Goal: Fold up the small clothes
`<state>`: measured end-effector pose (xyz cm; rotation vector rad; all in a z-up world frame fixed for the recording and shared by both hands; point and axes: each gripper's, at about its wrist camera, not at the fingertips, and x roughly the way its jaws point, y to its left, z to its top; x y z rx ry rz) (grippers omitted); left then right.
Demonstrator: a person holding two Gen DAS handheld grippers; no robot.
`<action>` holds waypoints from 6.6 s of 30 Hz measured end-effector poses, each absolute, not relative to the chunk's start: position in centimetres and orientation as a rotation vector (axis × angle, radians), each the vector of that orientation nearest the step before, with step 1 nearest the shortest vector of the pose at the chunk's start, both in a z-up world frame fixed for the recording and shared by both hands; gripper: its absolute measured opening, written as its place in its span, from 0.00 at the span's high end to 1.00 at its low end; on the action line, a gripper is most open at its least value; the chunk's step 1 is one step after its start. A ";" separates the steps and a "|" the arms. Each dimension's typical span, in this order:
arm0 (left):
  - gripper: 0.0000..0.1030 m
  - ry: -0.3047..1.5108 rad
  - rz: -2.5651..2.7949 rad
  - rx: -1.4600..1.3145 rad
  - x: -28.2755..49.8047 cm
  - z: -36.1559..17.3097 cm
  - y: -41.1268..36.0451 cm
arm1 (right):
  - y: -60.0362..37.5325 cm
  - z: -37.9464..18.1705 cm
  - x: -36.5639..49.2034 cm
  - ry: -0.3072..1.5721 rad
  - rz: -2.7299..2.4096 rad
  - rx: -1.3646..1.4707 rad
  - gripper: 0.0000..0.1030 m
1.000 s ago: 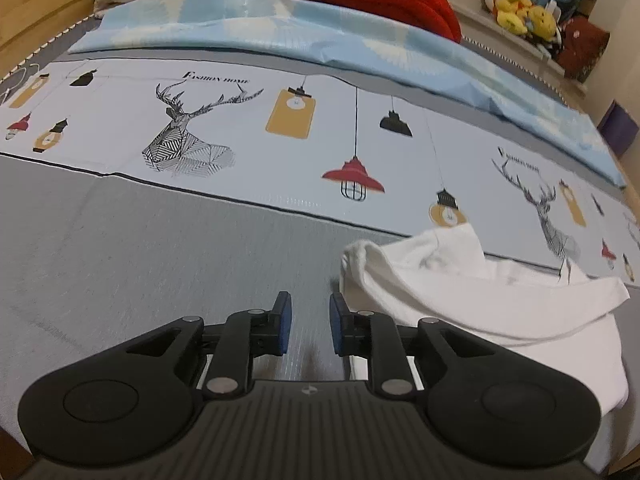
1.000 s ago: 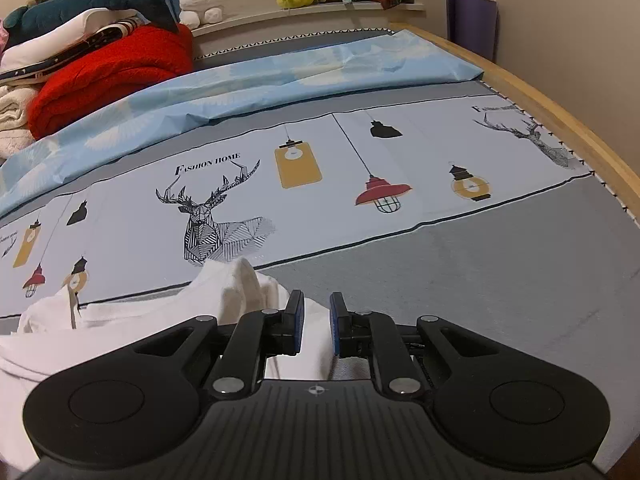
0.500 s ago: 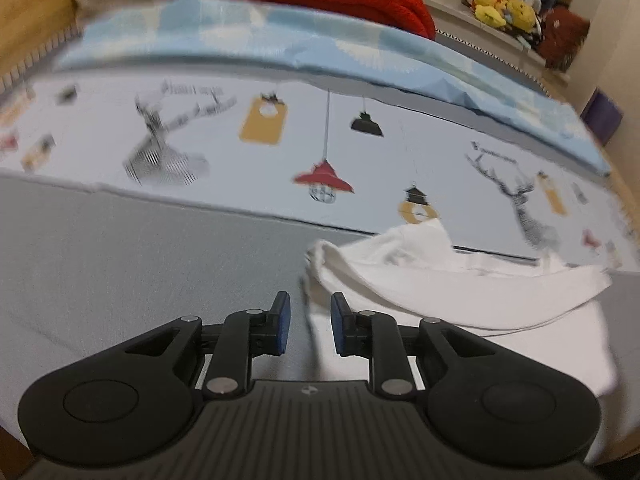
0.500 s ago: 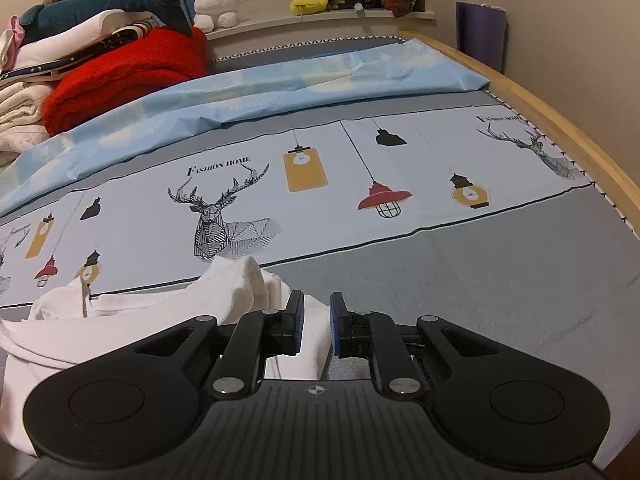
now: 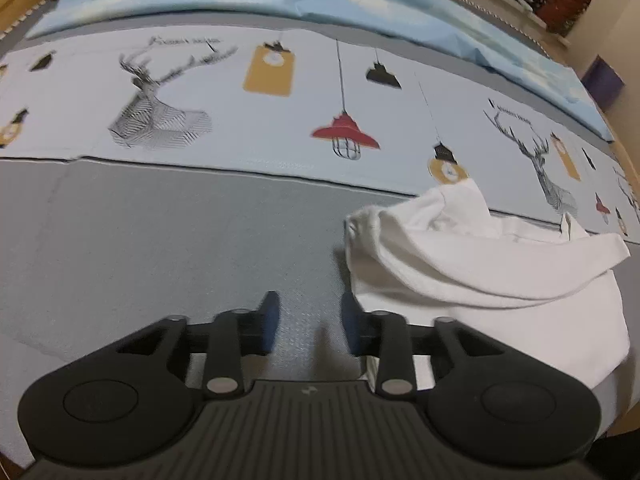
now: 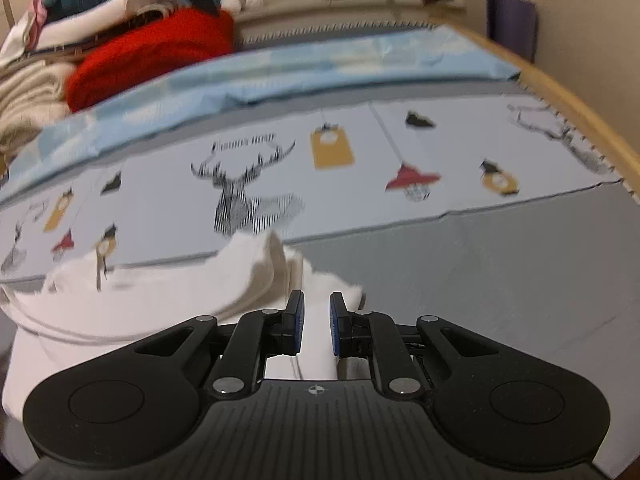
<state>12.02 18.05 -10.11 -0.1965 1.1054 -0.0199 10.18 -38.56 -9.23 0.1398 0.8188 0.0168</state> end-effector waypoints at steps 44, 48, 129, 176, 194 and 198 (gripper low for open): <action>0.95 0.810 -0.105 -0.248 18.6 -9.1 15.9 | -39.3 -11.3 19.6 0.661 0.070 0.414 0.97; 0.85 0.835 -0.079 -0.173 19.9 -9.3 13.7 | -42.4 -12.6 20.1 0.719 -0.069 0.548 0.91; 0.65 1.238 -0.203 -0.317 12.0 -17.2 24.2 | -41.7 -9.7 11.6 0.946 -0.142 0.353 0.72; 0.82 1.051 -0.614 -0.136 15.1 -7.1 -4.6 | -41.0 -10.3 11.7 0.994 0.081 0.432 0.72; 0.82 1.059 -0.643 -0.077 12.8 -6.8 -0.6 | -34.9 -8.9 10.5 1.123 0.512 0.497 0.93; 0.82 1.085 -0.739 -0.024 12.0 -7.4 -2.5 | -36.1 -6.1 7.5 1.048 0.626 0.331 0.93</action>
